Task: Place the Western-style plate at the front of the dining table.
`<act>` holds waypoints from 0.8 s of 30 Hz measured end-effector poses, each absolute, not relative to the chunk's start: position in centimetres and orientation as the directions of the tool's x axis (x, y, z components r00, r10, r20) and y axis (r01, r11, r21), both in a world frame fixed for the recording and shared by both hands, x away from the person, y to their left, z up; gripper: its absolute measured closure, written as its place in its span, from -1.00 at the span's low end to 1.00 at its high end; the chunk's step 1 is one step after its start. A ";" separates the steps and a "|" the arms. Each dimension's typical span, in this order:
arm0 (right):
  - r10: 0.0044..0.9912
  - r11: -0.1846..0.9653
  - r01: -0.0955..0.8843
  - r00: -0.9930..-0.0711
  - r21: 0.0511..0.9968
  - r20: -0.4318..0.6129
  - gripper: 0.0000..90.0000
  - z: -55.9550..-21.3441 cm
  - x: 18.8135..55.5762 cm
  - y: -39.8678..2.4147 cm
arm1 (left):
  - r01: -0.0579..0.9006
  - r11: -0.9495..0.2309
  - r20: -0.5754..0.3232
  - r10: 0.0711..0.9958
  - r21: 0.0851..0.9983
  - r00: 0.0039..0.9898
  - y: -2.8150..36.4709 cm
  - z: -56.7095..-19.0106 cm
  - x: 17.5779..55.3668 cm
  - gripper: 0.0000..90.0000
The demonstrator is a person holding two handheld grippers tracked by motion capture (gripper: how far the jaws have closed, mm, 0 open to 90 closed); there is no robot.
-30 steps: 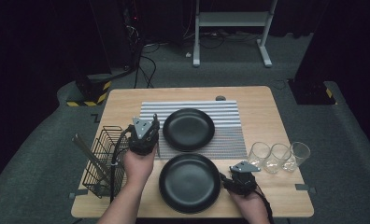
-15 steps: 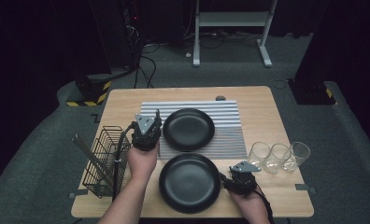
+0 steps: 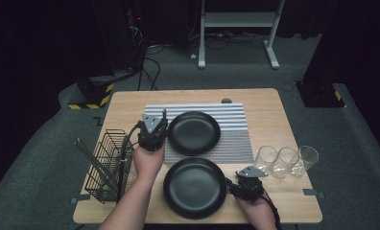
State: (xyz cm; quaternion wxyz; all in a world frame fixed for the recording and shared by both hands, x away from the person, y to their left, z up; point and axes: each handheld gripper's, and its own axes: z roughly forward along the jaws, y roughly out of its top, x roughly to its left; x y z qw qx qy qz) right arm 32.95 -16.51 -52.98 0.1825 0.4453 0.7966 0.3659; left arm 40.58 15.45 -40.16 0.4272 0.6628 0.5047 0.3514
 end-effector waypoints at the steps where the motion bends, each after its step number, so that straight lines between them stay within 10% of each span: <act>1: 0.843 0.337 0.575 -0.536 0.745 0.033 0.06 -53.0 32.9 -16.5 | 0.370 -0.122 0.031 0.970 0.921 0.242 15.4 -40.2 40.7 0.84; 24: 0.844 0.353 0.567 -0.537 0.744 0.009 0.07 -53.0 32.8 -16.2 | 0.391 -0.109 0.015 0.972 0.914 0.234 15.4 -41.1 43.3 0.85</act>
